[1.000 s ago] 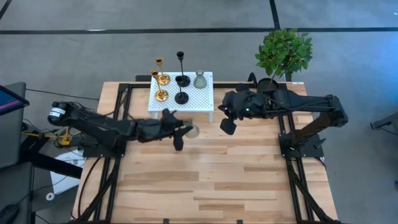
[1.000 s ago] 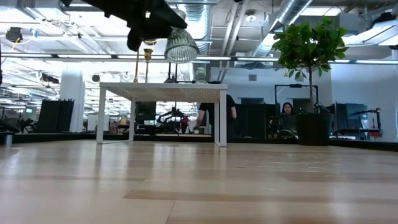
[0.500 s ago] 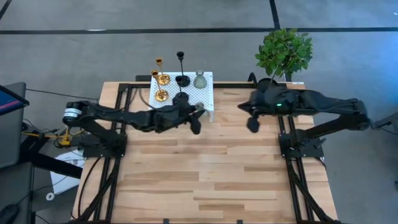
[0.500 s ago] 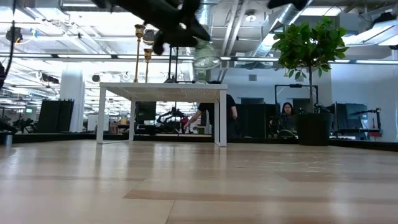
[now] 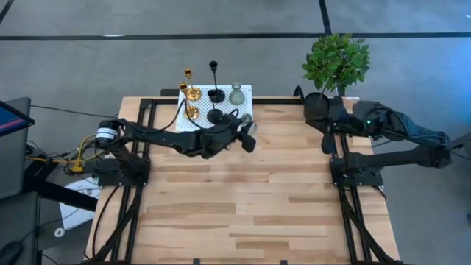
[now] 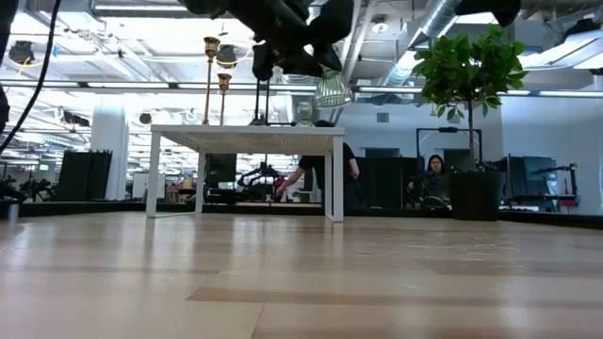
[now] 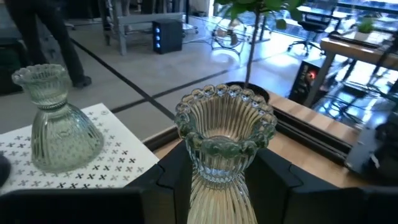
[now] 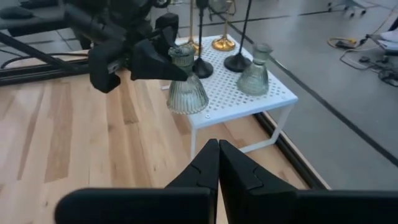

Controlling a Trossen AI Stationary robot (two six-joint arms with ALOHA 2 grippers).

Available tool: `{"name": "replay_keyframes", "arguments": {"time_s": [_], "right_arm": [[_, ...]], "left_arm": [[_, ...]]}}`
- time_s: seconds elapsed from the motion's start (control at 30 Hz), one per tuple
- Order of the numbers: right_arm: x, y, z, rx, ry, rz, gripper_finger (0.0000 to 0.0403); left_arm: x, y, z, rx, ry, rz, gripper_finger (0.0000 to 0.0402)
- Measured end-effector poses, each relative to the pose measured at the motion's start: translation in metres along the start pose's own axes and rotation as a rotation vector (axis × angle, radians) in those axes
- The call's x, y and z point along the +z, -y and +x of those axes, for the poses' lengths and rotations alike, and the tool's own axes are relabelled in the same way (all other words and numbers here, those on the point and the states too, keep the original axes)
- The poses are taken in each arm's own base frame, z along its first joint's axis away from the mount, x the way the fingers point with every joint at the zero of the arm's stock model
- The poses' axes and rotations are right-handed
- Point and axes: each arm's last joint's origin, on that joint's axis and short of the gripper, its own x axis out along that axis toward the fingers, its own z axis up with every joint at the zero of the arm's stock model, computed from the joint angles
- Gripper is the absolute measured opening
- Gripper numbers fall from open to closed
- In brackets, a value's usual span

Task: Pick & Place candle stick holders
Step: Put the transparent candle holder on the shelf aligned with the other transparent candle holder

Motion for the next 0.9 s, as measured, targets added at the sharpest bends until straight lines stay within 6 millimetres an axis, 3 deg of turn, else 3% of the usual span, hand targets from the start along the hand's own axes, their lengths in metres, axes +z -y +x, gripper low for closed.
{"name": "replay_keyframes", "arguments": {"time_s": [0.3,0.5,0.9], "right_arm": [[-0.016,0.006,-0.005,-0.038,-0.014,-0.014,0.0000],[-0.017,0.007,-0.006,-0.045,-0.020,-0.039,0.0000],[-0.018,0.007,-0.006,-0.045,-0.027,-0.055,0.0000]], "left_arm": [[0.000,0.011,0.014,0.072,0.018,-0.002,0.0118],[-0.004,0.005,0.014,0.241,0.010,0.069,0.0118],[-0.001,-0.006,0.018,0.353,0.023,0.107,0.0118]]}}
